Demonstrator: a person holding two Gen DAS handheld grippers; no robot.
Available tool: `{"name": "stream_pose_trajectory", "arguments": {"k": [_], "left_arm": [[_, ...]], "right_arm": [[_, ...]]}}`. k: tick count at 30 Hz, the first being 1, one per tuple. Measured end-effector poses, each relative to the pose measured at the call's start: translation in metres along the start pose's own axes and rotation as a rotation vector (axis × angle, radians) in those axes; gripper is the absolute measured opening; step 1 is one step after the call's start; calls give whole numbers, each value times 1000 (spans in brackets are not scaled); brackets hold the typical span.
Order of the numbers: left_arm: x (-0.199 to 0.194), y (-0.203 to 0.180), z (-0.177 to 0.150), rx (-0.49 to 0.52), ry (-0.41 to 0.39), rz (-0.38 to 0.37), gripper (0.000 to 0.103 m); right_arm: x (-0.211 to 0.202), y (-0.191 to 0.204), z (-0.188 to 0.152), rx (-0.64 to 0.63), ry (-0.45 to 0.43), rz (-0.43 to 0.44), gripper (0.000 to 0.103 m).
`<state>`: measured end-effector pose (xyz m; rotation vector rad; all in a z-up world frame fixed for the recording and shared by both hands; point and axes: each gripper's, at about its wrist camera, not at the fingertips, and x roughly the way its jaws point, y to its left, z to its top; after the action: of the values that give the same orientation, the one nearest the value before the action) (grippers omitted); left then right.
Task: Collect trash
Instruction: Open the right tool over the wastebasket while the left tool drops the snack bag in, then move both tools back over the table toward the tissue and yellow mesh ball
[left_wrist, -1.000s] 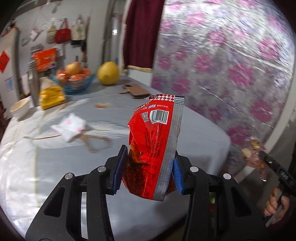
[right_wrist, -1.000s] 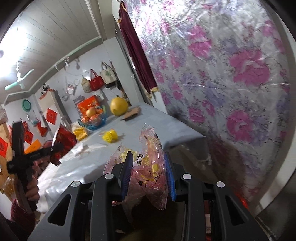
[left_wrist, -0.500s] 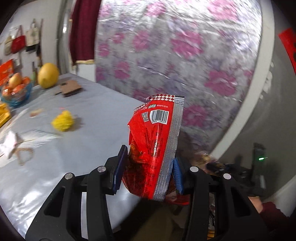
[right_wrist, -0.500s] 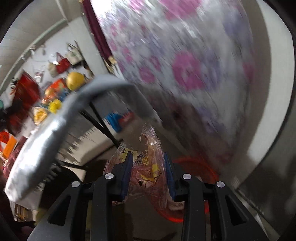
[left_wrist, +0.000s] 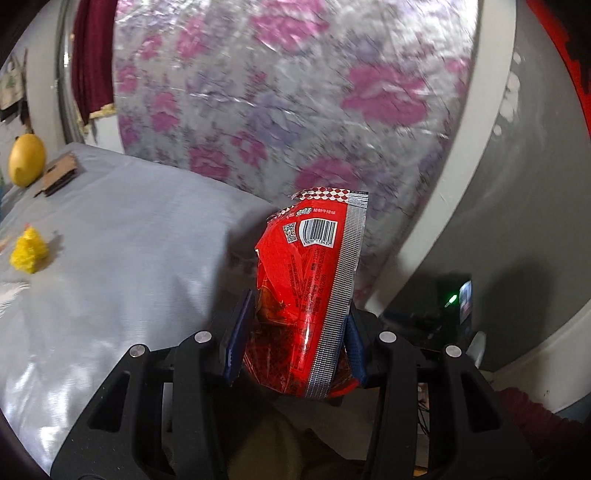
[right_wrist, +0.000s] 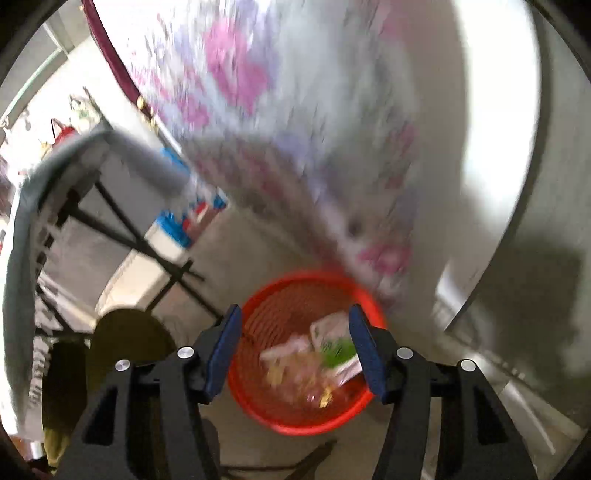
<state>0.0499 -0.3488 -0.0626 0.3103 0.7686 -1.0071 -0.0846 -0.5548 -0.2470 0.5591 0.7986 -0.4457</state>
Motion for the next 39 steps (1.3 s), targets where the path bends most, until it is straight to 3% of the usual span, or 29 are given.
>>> {"name": "stream_pose_trajectory", "arguments": {"k": [6,12,15,17,26,39], "left_arm": [[35,-23,-4,53,74,-44,47],[89,-45,-9,101,171,-97,48],[111,-52,-7,128,191,-73,61],[116,-50,-6,110,195,-70,76],[80,-12,-8,8,127,-1,85],[4,26,-11,-80,-15,78,90]], "right_arm": [[-29,-19,25,43,-118,-13,61],[-43,-25,34,51,-156,-14,61],[-48,-27,35,50,-166,-17,61],[-52,-26,34,52,-174,-12,61],[-67,-13,37,33,-204,25,61],[-98,51,40,-90,-242,104,67]]}}
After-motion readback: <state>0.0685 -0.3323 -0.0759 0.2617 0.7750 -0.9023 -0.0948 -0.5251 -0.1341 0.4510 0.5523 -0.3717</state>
